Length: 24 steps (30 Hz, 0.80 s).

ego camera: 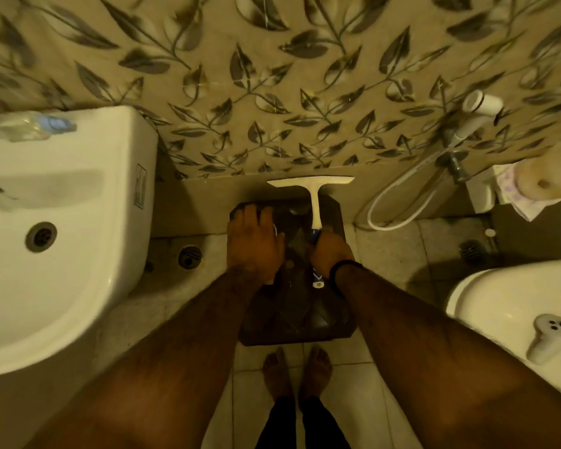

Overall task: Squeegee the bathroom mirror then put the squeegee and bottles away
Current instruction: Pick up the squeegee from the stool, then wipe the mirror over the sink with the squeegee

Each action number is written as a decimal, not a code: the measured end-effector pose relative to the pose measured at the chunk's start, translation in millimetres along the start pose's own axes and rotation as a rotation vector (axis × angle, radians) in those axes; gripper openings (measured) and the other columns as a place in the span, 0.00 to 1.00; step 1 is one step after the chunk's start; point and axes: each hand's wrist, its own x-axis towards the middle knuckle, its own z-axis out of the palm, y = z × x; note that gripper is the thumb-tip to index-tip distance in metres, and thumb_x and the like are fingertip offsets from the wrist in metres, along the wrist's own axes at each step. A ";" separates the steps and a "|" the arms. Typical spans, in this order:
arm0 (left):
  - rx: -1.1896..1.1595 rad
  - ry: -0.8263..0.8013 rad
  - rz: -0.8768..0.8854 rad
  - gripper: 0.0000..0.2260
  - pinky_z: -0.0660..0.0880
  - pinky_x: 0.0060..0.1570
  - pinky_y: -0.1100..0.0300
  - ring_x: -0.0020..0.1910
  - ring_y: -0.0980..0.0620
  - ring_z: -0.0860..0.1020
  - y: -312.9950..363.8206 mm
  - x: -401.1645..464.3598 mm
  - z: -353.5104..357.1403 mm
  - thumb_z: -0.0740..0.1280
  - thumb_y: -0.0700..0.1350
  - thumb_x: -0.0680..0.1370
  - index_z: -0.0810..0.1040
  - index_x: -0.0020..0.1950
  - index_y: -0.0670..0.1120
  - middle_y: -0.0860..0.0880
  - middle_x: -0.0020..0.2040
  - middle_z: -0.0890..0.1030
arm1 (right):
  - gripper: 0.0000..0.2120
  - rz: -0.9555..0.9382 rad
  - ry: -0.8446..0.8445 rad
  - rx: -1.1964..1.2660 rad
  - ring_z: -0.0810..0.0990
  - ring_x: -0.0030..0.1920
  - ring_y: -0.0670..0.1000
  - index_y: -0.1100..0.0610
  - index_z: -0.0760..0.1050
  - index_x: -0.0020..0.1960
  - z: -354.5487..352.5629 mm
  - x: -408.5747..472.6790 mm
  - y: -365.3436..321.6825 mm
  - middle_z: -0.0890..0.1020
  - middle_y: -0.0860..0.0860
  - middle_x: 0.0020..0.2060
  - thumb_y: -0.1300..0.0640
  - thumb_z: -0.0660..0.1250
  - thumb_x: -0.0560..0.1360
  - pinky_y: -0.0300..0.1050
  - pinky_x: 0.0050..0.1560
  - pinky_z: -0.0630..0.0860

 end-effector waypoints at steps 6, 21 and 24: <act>-0.001 0.151 0.013 0.24 0.68 0.63 0.46 0.64 0.40 0.70 -1.4 3.1 -74.9 0.65 0.55 0.76 0.70 0.70 0.45 0.40 0.66 0.71 | 0.19 -0.155 0.125 -0.003 0.75 0.61 0.62 0.59 0.70 0.65 -46.6 -36.4 -51.8 0.77 0.60 0.60 0.52 0.64 0.77 0.57 0.65 0.72; 0.087 0.565 -0.062 0.26 0.70 0.61 0.46 0.61 0.39 0.73 -47.3 -15.9 -280.0 0.67 0.53 0.73 0.72 0.68 0.44 0.39 0.63 0.74 | 0.15 -0.603 0.290 0.209 0.80 0.46 0.57 0.57 0.67 0.62 -114.5 -171.7 -207.5 0.79 0.55 0.47 0.52 0.62 0.79 0.51 0.46 0.77; 0.099 0.671 -0.092 0.26 0.71 0.57 0.46 0.57 0.39 0.74 -57.7 -20.7 -316.5 0.71 0.52 0.70 0.74 0.65 0.44 0.40 0.60 0.76 | 0.15 -0.706 0.327 0.200 0.80 0.48 0.58 0.58 0.66 0.62 -129.5 -194.0 -239.7 0.79 0.58 0.50 0.52 0.62 0.79 0.54 0.50 0.78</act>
